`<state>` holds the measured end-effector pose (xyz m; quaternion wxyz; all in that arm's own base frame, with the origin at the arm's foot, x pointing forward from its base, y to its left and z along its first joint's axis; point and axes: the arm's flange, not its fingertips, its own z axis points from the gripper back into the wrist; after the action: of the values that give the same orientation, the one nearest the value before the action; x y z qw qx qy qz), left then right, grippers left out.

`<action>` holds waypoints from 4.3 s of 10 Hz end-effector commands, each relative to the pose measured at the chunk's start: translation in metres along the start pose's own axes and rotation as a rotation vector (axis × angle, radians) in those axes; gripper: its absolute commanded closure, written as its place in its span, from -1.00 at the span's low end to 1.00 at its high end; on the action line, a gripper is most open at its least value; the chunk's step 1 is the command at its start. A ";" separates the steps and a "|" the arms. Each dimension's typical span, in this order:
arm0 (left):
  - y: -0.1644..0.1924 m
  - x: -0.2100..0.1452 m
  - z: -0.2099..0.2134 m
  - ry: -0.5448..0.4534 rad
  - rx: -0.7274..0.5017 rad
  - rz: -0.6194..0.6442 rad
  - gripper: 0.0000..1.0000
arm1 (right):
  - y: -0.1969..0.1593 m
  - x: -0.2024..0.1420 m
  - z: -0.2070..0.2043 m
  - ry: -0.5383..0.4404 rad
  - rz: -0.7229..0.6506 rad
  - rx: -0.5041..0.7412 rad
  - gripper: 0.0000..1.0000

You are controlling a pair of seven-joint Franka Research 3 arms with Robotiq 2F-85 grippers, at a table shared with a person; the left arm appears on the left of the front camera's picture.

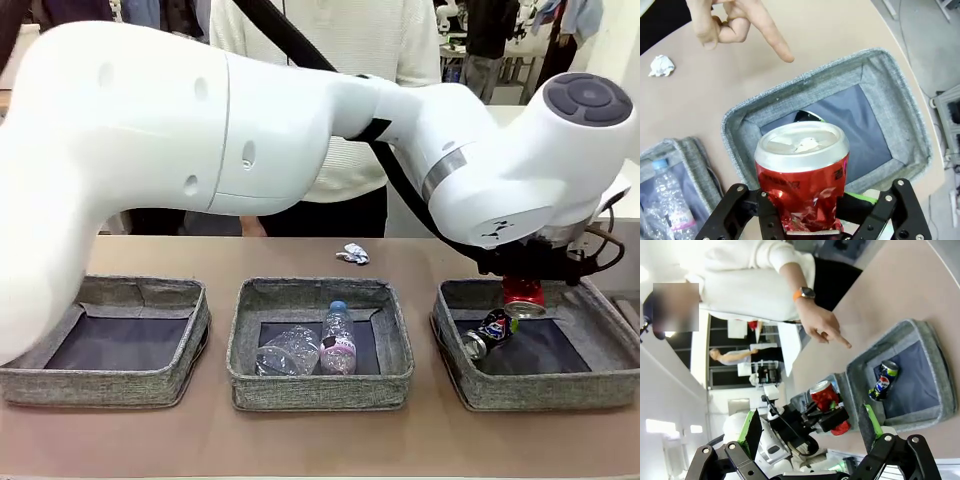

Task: Sort the waste into the appropriate baskets.
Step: Place the picked waste into the Fabric basket indicated by the person.

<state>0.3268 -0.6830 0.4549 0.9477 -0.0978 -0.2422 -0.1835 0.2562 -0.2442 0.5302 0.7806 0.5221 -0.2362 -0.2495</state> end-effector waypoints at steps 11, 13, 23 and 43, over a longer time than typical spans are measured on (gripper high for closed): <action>0.004 0.012 0.017 0.045 -0.021 -0.009 -1.00 | 0.003 0.004 0.001 -0.006 -0.002 -0.007 -1.00; 0.037 0.019 0.082 0.165 -0.039 -0.067 -1.00 | 0.003 0.003 -0.008 0.022 0.010 -0.002 -1.00; 0.442 -0.065 0.263 0.133 -0.621 0.541 -1.00 | 0.120 -0.062 -0.260 0.495 0.027 0.172 -1.00; 0.607 -0.226 0.302 0.057 -1.245 0.505 -1.00 | 0.108 -0.040 -0.235 0.494 -0.081 0.202 -1.00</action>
<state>0.2531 0.0239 0.5432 0.7435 -0.6659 -0.0284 -0.0548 0.3874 -0.0193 0.5459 0.7495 0.6501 -0.0339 -0.1204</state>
